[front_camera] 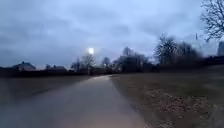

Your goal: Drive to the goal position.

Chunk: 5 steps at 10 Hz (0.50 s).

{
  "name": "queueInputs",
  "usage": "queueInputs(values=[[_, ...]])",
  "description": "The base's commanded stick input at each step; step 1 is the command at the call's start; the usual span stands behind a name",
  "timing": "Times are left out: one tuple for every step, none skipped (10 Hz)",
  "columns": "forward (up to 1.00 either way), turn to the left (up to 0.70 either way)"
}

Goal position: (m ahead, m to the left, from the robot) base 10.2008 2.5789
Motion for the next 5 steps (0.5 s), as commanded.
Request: queueInputs(values=[[1.0, 0.04], [1.0, 0.04], [1.0, 0.04], [1.0, 0.04], [1.0, 0.04]])
